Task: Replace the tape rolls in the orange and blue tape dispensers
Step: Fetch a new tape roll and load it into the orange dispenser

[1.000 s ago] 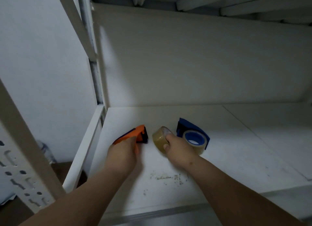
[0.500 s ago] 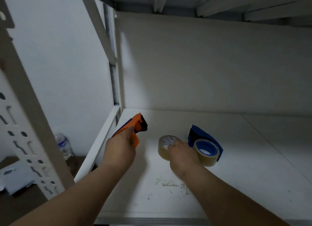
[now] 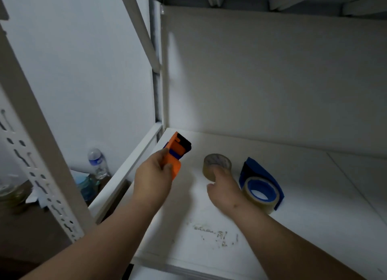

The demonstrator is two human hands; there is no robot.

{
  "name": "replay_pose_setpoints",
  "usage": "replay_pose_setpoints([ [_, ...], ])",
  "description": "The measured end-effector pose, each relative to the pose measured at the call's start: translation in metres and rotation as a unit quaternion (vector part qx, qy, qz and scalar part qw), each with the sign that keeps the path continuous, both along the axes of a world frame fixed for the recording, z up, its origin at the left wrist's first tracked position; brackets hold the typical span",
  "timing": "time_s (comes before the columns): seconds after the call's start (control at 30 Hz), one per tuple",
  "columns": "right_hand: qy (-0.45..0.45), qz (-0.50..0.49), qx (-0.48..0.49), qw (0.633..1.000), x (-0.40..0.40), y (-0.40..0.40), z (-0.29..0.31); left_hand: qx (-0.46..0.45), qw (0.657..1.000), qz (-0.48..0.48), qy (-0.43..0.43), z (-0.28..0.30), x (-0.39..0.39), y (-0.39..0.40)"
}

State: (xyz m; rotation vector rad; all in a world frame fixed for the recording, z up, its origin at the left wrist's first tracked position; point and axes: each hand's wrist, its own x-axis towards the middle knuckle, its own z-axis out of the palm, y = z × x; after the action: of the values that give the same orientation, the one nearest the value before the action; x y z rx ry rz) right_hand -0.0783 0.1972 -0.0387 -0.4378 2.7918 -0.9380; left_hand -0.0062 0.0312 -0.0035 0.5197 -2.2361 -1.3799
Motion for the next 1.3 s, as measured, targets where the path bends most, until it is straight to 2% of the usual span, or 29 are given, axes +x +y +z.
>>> replay_pose_setpoints([
  [0.13,-0.065,-0.014,-0.078,0.995,0.010,0.012,0.011,0.166,0.984,-0.031,0.061,0.016,-0.001,0.021],
  [0.23,-0.109,-0.030,-0.170,0.979,0.023,0.024,0.024,0.239,0.964,-0.082,0.081,0.033,-0.005,0.037],
  [0.37,-0.108,-0.097,-0.293,0.945,0.041,0.041,0.040,0.300,0.934,-0.185,0.050,0.047,-0.007,0.061],
  [0.53,-0.084,-0.216,-0.352,0.907,0.069,0.077,0.043,0.365,0.887,-0.282,0.000,0.045,0.000,0.095],
  [0.8,-0.051,-0.328,-0.299,0.895,0.131,0.168,0.037,0.389,0.827,-0.377,-0.152,0.029,0.017,0.188],
  [1.03,-0.008,-0.380,-0.241,0.893,0.168,0.275,0.047,0.333,0.797,-0.441,-0.246,0.023,0.034,0.307],
  [1.2,0.016,-0.390,-0.224,0.893,0.187,0.372,0.052,0.270,0.802,-0.442,-0.298,0.022,0.043,0.395],
  [1.3,0.020,-0.389,-0.232,0.891,0.196,0.425,0.049,0.257,0.786,-0.462,-0.321,0.020,0.050,0.441],
])
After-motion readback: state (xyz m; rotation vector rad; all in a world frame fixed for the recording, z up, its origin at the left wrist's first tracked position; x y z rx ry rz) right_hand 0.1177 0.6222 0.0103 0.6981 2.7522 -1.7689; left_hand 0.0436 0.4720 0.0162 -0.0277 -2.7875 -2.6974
